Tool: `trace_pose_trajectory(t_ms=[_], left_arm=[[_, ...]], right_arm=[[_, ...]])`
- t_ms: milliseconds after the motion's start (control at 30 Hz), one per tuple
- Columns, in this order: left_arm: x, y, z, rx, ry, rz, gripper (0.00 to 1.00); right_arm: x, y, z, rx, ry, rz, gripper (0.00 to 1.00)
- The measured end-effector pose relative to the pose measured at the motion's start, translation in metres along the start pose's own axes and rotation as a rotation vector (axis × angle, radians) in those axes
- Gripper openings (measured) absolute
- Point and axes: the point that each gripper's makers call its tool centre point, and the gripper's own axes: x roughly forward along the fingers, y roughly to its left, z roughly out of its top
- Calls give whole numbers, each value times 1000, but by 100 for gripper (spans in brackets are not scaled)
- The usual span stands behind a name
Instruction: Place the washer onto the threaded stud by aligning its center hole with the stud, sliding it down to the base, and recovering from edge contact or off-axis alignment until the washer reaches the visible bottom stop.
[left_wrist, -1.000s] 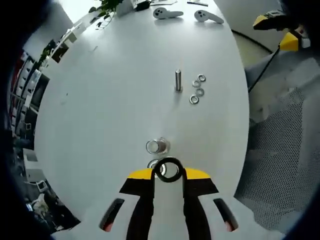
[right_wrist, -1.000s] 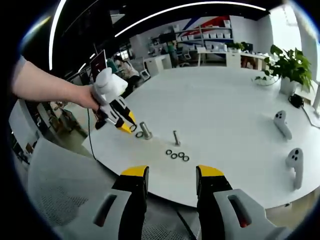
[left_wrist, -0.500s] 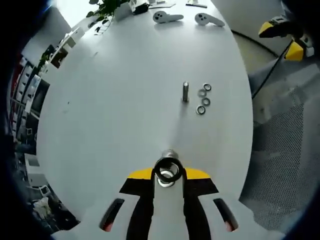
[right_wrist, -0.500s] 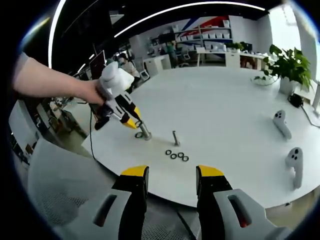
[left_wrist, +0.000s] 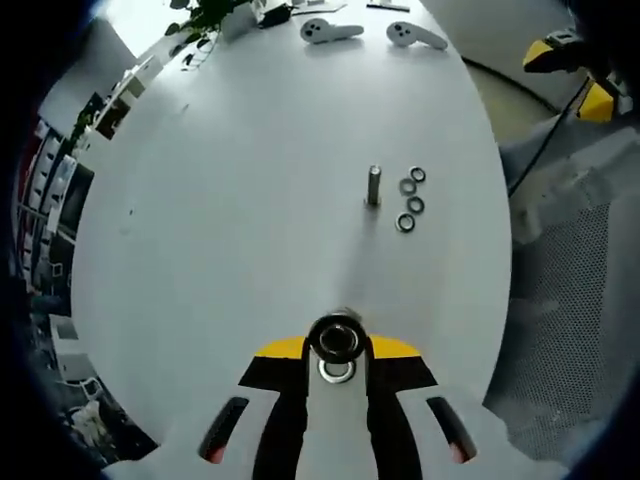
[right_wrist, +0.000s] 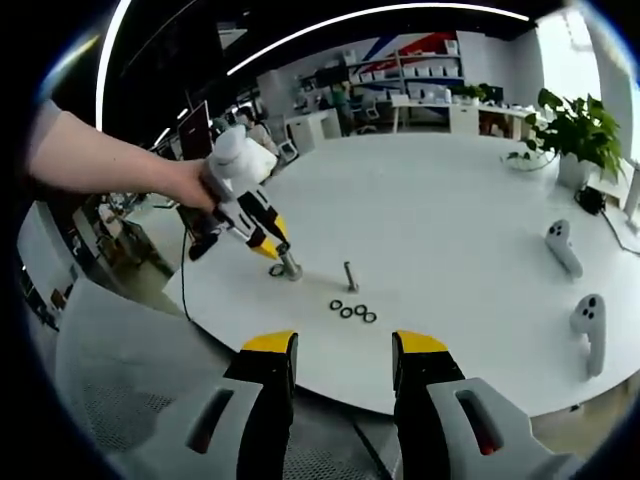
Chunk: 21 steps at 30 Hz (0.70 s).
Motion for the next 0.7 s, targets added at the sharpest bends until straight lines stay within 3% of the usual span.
trace_pose_trajectory(t_ms=[700], left_arm=[[38,-3,-7,3,52,-31,19]], right_arm=[[0,0,-1,-7,9,2,40]])
